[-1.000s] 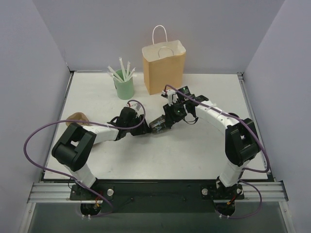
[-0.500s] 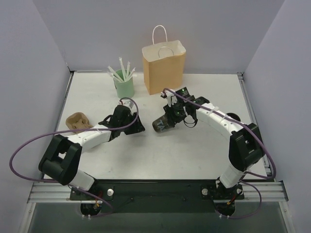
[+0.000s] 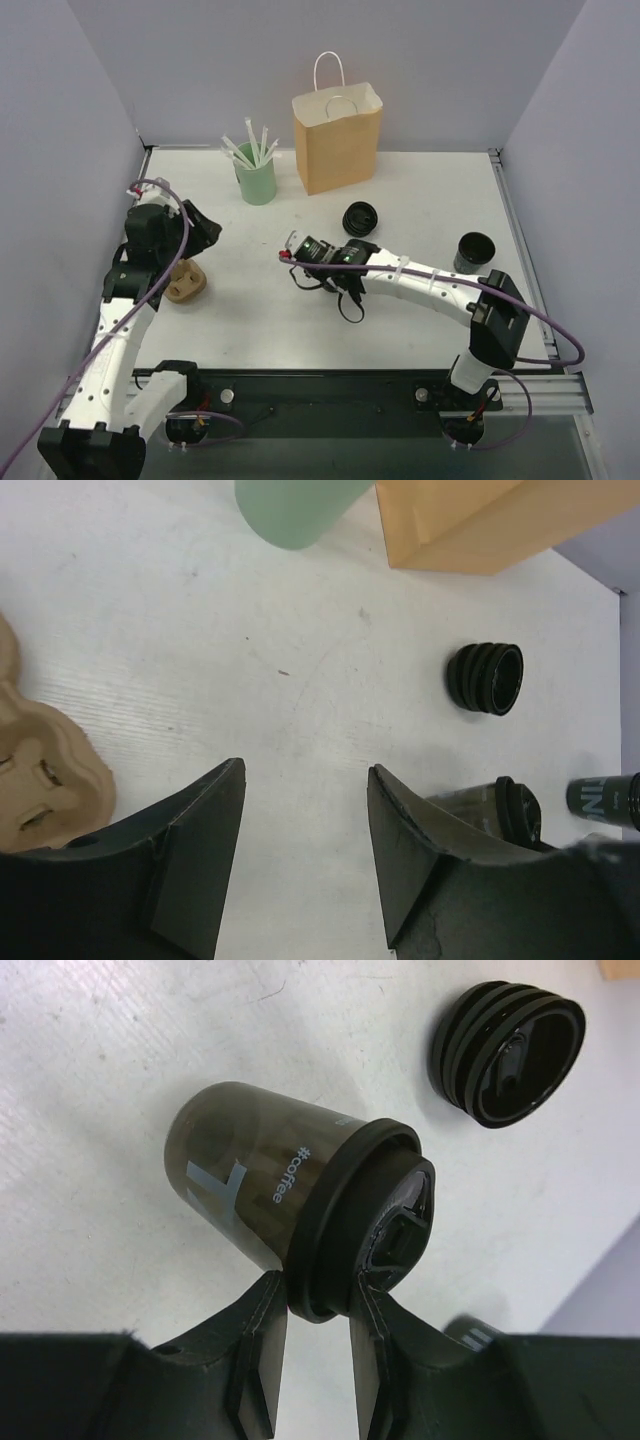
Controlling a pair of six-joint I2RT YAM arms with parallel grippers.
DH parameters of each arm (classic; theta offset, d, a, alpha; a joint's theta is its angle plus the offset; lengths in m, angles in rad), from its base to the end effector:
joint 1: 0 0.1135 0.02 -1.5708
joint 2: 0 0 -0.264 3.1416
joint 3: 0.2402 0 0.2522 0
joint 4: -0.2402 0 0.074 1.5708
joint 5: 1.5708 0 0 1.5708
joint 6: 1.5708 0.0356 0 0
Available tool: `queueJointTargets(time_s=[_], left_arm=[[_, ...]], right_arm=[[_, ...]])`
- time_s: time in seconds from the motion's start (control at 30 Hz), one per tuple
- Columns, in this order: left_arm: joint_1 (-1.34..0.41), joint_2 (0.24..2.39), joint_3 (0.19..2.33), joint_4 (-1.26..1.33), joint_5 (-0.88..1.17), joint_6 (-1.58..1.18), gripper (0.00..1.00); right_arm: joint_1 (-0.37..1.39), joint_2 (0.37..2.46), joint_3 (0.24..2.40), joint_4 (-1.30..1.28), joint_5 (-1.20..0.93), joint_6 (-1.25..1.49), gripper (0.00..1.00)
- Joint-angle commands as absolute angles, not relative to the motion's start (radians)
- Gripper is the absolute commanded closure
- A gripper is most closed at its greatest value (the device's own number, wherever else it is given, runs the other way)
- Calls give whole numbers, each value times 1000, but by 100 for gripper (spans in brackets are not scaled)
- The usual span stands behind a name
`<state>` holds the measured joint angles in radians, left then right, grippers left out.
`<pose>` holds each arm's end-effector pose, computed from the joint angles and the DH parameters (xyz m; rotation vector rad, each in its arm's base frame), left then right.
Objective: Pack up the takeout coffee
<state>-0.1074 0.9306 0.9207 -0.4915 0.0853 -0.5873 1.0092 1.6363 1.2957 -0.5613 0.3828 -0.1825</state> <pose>0.2023 -0.0249 0.3302 -0.4497 2.0623 -0.5101 0.2001 0.2930 0.2677 -1.2042 2.0618 -0.0902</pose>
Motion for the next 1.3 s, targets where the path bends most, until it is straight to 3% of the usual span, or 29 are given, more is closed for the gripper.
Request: queueJointTargets(time_s=[0.0,0.23,0.33,0.47,0.57,0.87,1.07,1.27], left_arm=[[-37,871,957,-655,132,-517,38],[-25,836,893,-664,184,-525,38],[-23,827,868,-655,198,-529,38],[-23,831,853,-643,216,-529,38],[-23,841,847,-634,242,-525,38],[-26,864,830,-526,400,-468,38],[-98,939,796,-355,497,-485,38],[-294,1077,793,-198,410,-518,37]], right_arm=[[1139,1739,1380,-762,719,-146,76],[1276,1885,1443,-853,795,-78,75],[1305,1919,1460,-873,805,-51,71],[1325,1927,1479,-877,761,-35,55],[1331,1907,1489,-877,755,-34,49],[1324,1777,1497,-828,635,-45,42],[1203,1560,1407,-713,326,170,43],[862,1312,1162,-488,-35,544,42]])
